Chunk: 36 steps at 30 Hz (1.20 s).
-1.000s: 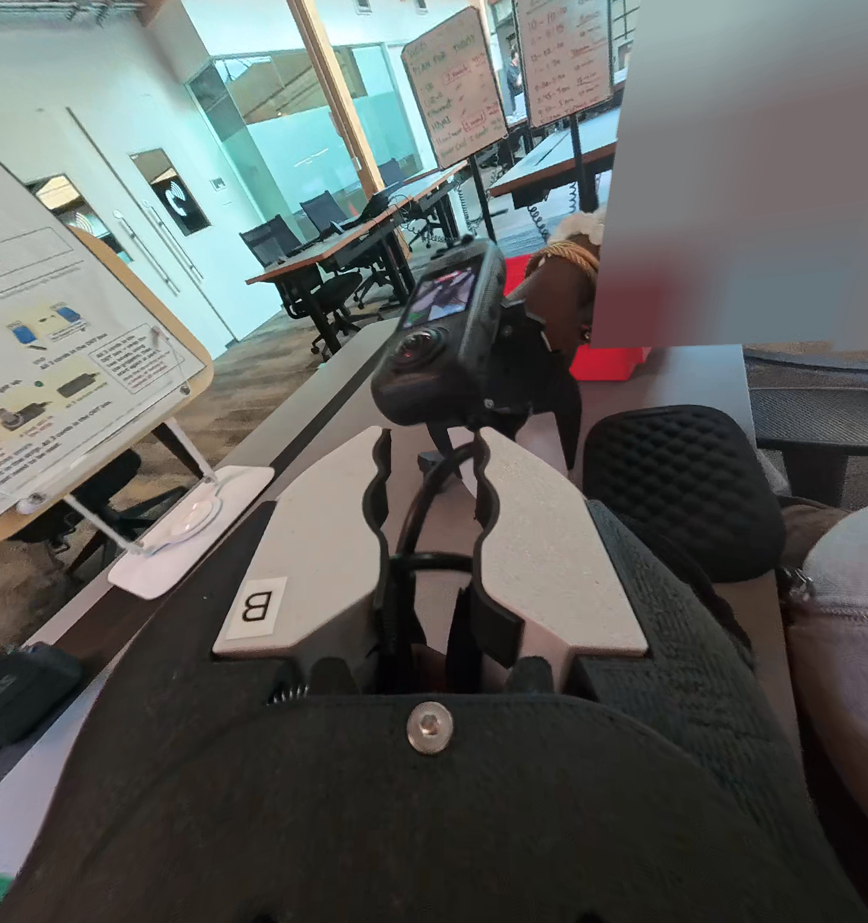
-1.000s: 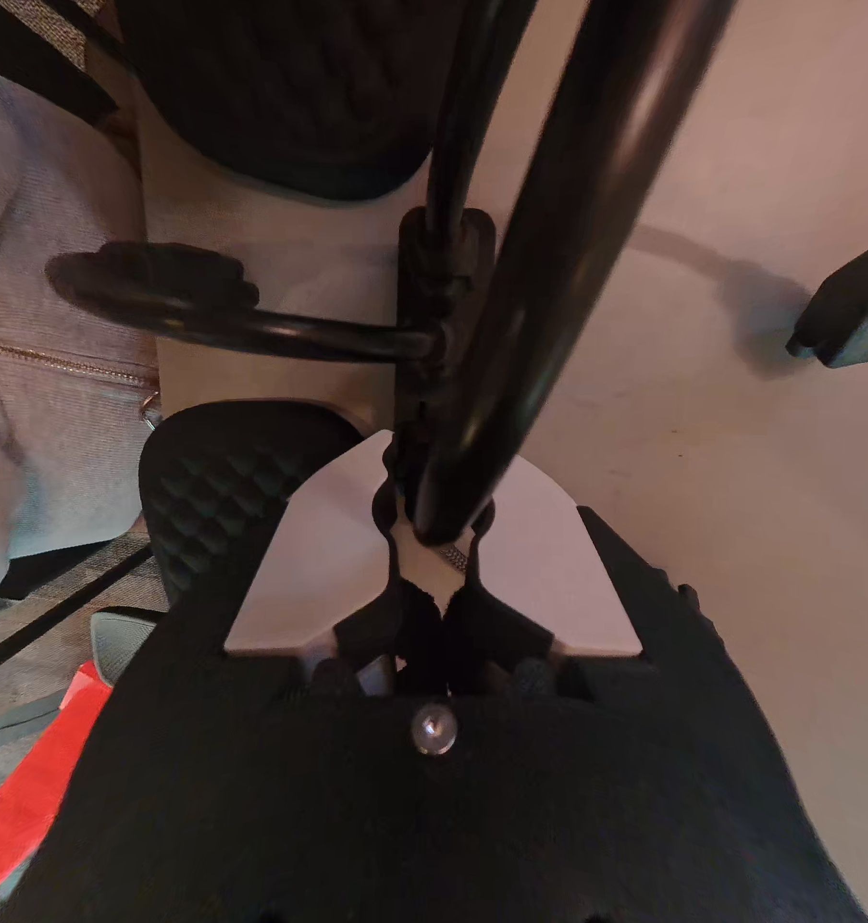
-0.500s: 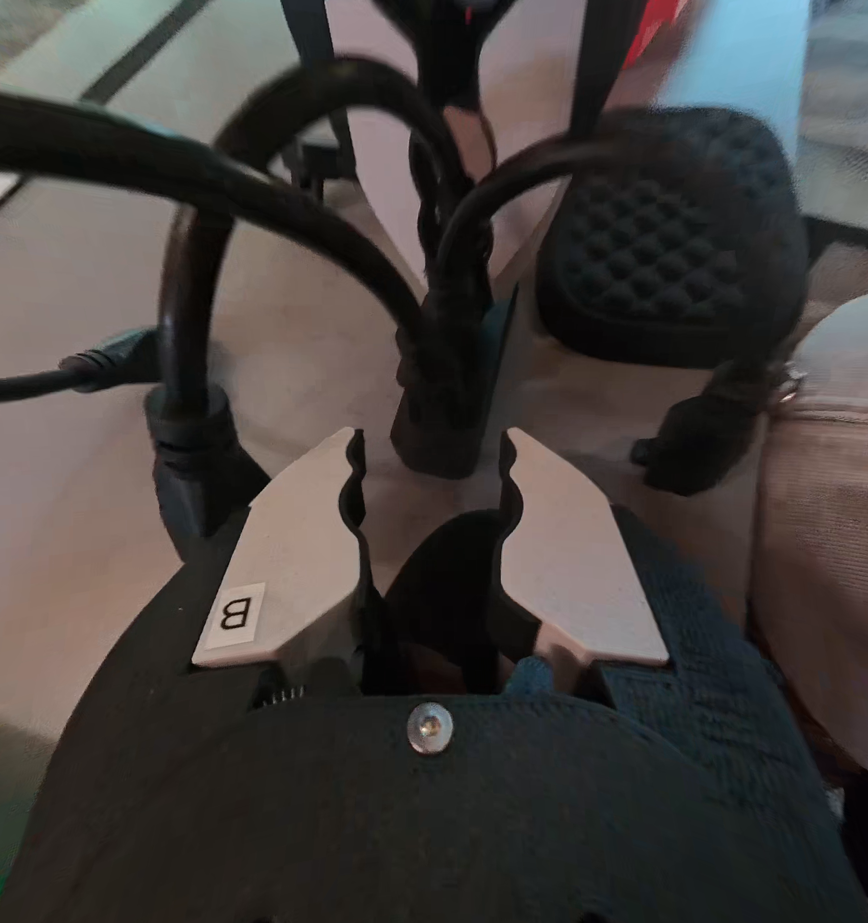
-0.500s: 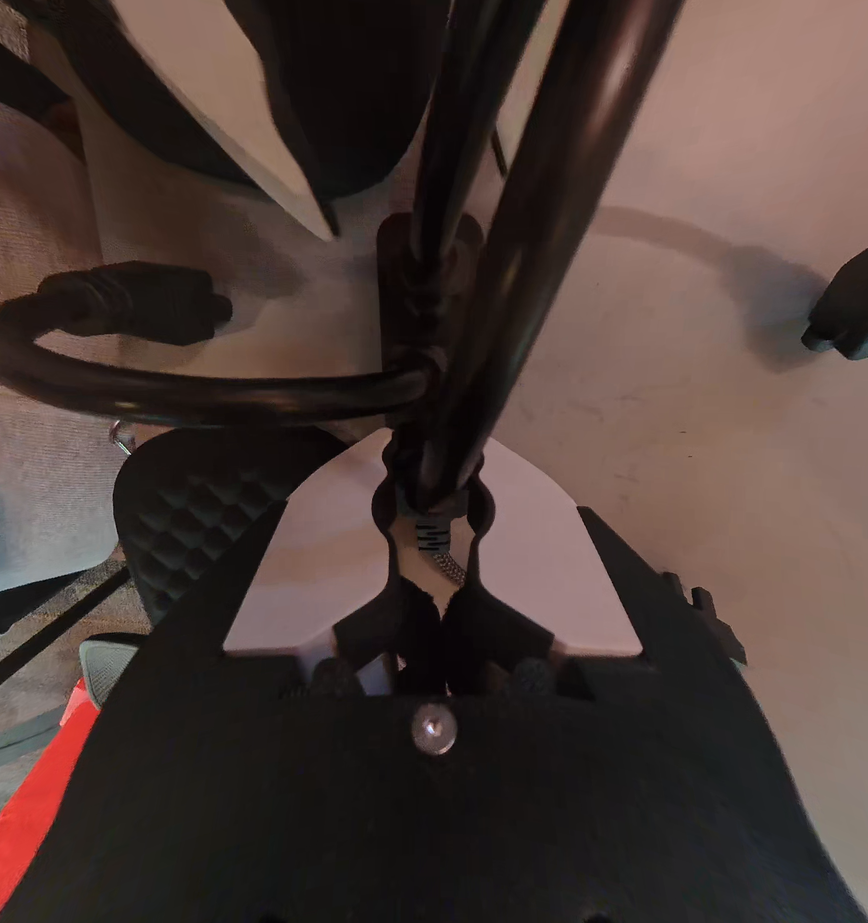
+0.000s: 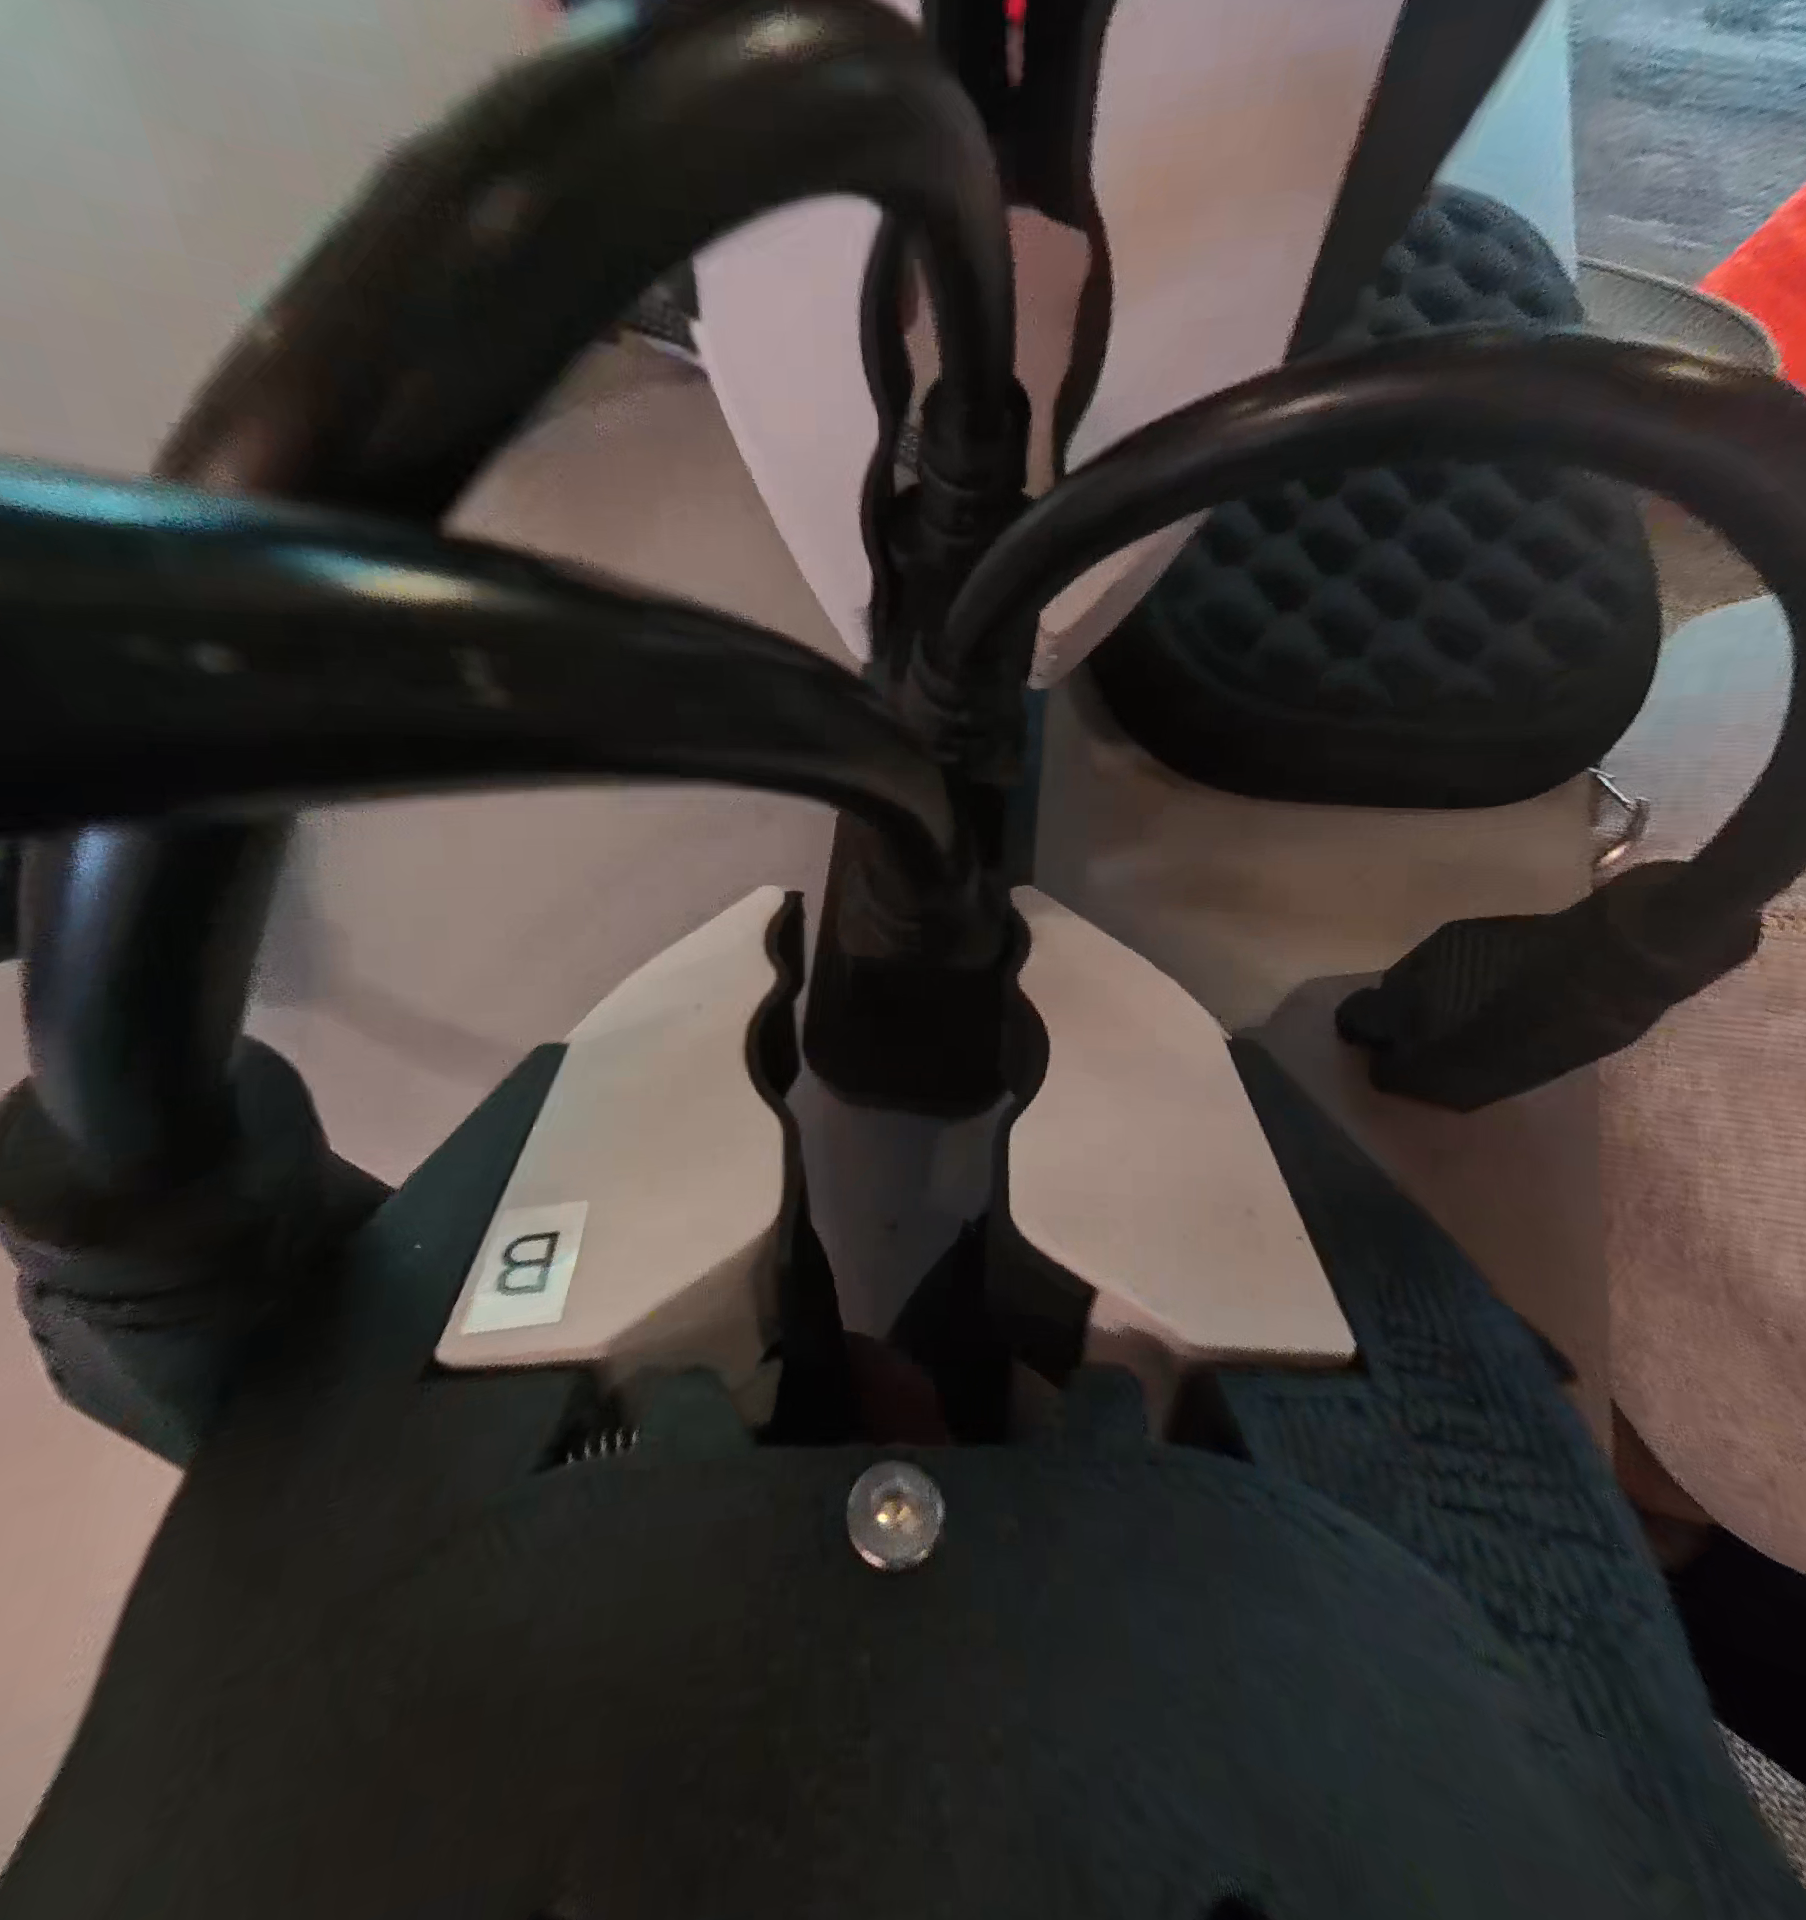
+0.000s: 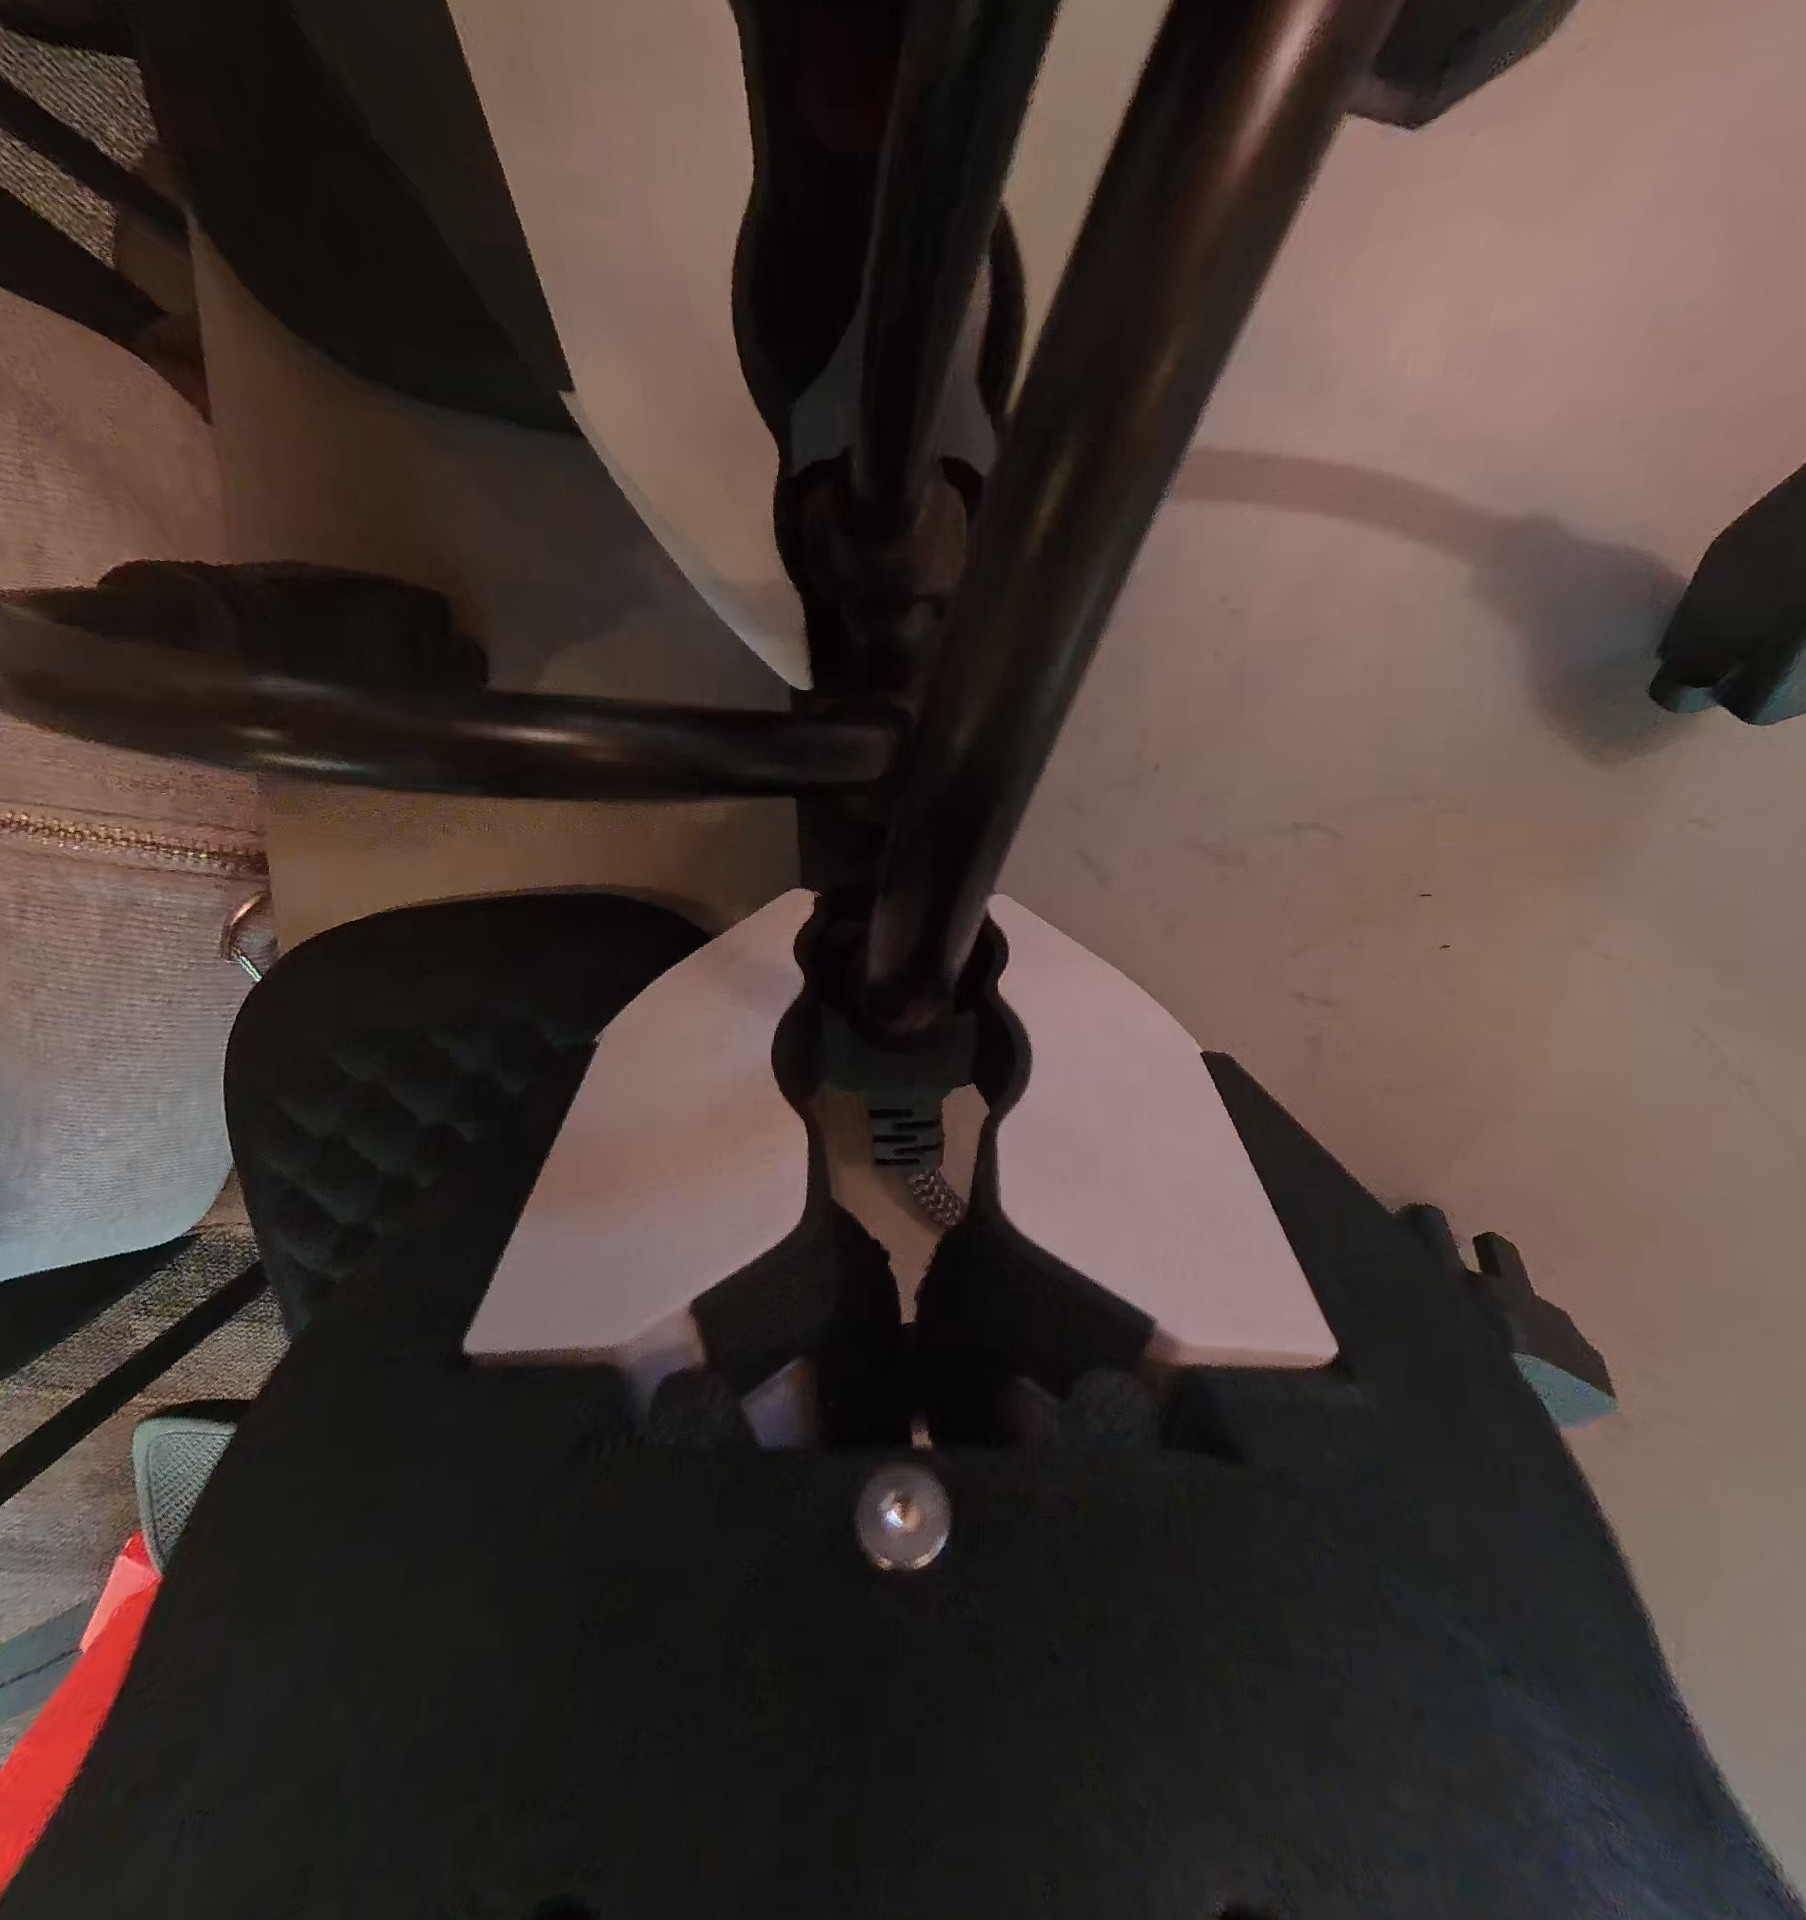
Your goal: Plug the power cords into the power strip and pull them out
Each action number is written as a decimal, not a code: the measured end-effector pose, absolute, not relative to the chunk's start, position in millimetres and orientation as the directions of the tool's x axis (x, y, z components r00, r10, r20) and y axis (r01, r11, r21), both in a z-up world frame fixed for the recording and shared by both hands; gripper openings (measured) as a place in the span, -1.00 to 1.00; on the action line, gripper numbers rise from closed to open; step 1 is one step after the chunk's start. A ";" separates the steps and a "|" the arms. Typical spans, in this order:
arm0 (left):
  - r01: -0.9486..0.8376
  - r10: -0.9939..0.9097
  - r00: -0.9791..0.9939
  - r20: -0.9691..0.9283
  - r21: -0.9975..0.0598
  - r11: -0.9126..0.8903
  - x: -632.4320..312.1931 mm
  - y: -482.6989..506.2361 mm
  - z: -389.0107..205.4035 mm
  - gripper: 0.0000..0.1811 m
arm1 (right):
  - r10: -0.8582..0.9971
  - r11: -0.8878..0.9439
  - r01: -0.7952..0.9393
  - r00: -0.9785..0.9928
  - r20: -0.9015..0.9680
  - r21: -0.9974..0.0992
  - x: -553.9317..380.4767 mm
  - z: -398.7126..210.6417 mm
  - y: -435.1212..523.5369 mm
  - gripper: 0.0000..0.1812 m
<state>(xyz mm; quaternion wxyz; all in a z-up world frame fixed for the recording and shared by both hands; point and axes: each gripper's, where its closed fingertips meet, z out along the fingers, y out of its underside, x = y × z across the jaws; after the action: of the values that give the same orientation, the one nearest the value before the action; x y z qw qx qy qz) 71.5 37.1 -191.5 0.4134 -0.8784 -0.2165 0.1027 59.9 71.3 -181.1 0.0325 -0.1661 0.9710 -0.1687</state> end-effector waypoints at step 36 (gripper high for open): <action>0.329 0.429 0.902 0.050 -0.724 -0.607 74.3 41.4 -204.4 -0.53 | -0.297 0.766 -0.231 -0.955 -0.012 -0.599 61.0 -135.8 61.1 -0.72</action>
<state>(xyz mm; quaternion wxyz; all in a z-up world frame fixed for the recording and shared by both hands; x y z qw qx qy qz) 74.3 41.4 -204.4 0.3895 -0.8940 -0.2119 0.0642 61.0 61.1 -135.8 0.0529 -0.1407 0.9383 -0.3114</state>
